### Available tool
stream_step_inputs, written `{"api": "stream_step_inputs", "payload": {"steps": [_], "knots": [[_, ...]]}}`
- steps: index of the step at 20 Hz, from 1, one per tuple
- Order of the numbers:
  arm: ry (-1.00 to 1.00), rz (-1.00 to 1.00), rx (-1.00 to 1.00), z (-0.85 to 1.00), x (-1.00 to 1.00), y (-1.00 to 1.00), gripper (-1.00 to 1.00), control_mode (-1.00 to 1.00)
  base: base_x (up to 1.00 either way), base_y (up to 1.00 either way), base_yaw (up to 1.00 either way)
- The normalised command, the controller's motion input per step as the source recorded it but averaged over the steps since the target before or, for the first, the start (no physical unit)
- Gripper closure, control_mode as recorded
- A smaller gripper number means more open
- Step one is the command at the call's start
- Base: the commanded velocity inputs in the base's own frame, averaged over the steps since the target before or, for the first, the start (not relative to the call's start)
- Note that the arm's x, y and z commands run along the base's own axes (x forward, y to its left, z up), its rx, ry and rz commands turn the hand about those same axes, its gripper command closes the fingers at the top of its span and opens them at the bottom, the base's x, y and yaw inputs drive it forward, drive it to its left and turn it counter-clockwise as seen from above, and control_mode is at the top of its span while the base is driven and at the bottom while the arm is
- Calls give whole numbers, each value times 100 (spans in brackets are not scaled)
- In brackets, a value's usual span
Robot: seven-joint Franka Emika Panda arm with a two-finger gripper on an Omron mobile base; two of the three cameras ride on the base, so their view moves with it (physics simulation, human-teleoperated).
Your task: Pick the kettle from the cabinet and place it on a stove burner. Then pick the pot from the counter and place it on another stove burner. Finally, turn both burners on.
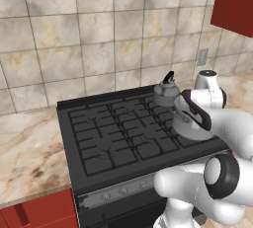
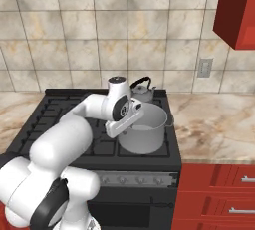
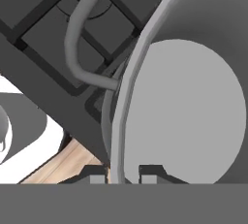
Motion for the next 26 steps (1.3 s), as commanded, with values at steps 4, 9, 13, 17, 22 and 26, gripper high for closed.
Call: {"api": "stream_step_inputs", "payload": {"steps": [4,9,13,17,22,26], "knots": [[0,0,0,-8,14,-11,100,-100,0,0,0],[0,0,0,-9,13,-7,100,-100,0,0,0],[0,0,0,-11,11,-6,100,-100,0,0,0],[0,0,0,-13,4,-2,100,-100,0,0,0],[0,0,1,-9,0,0,100,-100,0,0,0],[0,0,1,-7,0,0,-100,-100,0,0,0]]}}
